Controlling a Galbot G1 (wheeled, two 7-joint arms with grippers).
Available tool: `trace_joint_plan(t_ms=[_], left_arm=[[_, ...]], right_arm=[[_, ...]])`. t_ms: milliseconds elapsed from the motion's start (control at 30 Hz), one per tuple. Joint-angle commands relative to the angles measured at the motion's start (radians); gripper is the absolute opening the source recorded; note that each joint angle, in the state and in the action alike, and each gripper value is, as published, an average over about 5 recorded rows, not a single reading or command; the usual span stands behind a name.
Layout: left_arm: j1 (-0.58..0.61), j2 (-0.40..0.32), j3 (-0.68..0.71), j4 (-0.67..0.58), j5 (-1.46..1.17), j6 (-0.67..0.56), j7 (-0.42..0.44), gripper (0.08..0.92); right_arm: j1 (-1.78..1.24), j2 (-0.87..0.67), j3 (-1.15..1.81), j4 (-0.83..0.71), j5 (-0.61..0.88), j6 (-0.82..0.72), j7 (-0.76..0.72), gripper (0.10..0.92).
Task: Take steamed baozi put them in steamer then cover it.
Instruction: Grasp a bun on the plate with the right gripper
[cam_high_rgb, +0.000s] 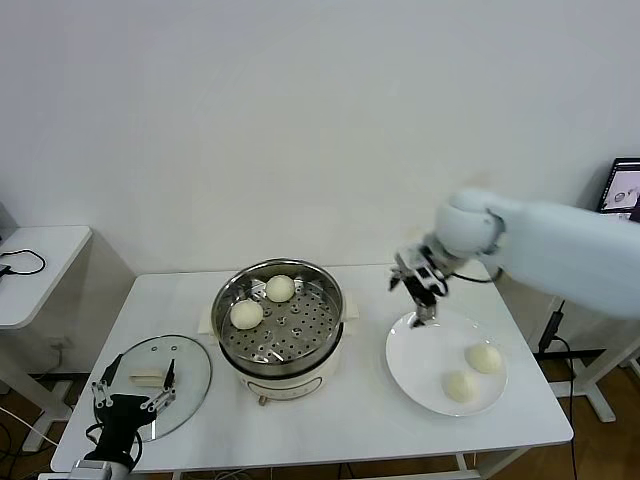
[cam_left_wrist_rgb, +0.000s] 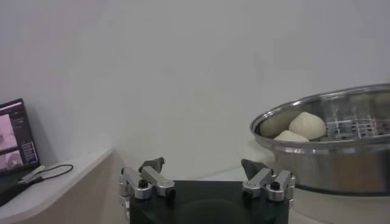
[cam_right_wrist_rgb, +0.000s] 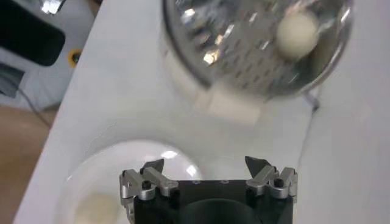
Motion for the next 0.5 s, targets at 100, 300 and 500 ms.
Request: trace_joint_plan(t_ms=[100, 300, 500], left_arm=[[0.009, -0.011, 0.007, 0.002, 0.018, -0.002, -0.001, 0.823], [0.009, -0.016, 0.013, 0.004, 0.031, -0.001, -0.001, 0.823], [0.012, -0.014, 0.011, 0.004, 0.033, 0.001, -0.001, 0.823]], right_arm=[[-0.405, -0.216, 0.243, 0.058, -0.218, 0.047, 0.014, 0.823], [-0.519, -0.187, 0.331, -0.008, -0.262, 0.061, 0.022, 0.823], [-0.599, -0.160, 0.391, -0.055, -0.292, 0.060, 0.025, 0.823]])
